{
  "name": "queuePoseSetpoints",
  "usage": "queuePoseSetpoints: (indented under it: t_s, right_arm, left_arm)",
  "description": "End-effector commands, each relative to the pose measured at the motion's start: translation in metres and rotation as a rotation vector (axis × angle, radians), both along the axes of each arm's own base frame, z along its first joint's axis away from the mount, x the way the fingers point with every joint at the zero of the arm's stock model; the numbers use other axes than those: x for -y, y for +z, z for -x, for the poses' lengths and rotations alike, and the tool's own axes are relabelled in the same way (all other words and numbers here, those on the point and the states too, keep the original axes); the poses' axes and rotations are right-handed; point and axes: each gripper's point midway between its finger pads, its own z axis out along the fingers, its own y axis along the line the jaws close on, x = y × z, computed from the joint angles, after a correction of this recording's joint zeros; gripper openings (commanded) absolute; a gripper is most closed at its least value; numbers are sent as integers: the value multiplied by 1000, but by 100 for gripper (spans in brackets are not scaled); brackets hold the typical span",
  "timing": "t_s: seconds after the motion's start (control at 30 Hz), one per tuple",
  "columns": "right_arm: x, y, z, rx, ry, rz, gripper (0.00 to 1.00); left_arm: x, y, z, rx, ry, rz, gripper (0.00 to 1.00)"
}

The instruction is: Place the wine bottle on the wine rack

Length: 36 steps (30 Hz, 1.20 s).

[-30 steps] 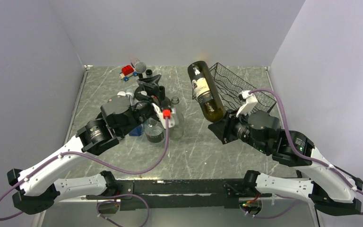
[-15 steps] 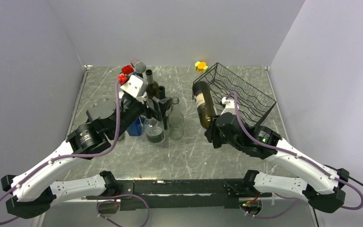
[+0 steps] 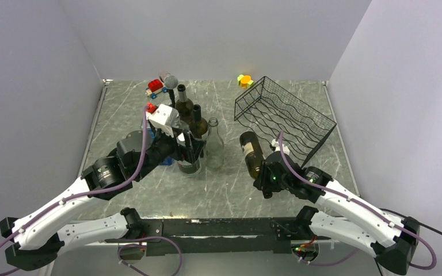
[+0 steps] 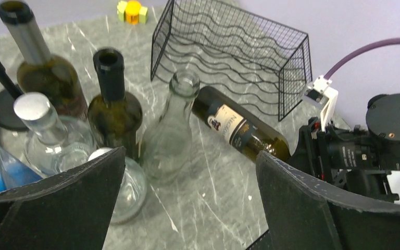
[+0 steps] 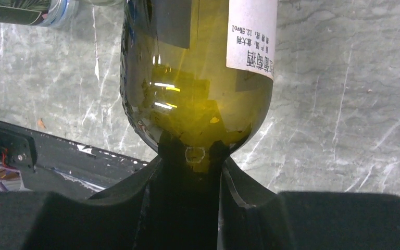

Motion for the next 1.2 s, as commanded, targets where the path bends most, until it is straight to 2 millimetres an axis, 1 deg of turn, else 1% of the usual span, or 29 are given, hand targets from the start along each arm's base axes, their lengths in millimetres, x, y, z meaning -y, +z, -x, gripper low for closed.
queuePoseSetpoints:
  t_s: [0.0, 0.07, 0.17, 0.37, 0.57, 0.77, 0.9, 1.03, 1.17]
  right_arm:
    - [-27, 33, -37, 173, -49, -166, 0]
    - [-25, 26, -42, 202, -55, -149, 0]
    - [-21, 21, -51, 264, -77, -151, 0]
    - [-7, 7, -58, 326, -155, -149, 0]
    - [13, 4, -63, 395, -237, -143, 0]
    - [32, -1, -64, 414, -314, -108, 0]
    - [38, -6, -62, 402, -333, -76, 0]
    - [39, -8, -60, 380, -317, -52, 0]
    - [51, -15, -57, 357, -376, -14, 0]
  left_arm:
    - [-3, -11, 8, -54, 3, 56, 99]
    - [-6, -13, 8, -53, 12, 61, 99]
    - [-11, -11, 8, -42, 27, 68, 99]
    - [-15, -11, 5, -24, 47, 70, 99]
    - [-13, -13, 5, -21, 43, 64, 99]
    - [-12, -13, 4, -15, 38, 64, 99]
    - [-11, -15, 5, -18, 33, 61, 99]
    - [-10, -15, 5, -21, 31, 61, 99]
    - [-10, -16, 6, -25, 28, 66, 99]
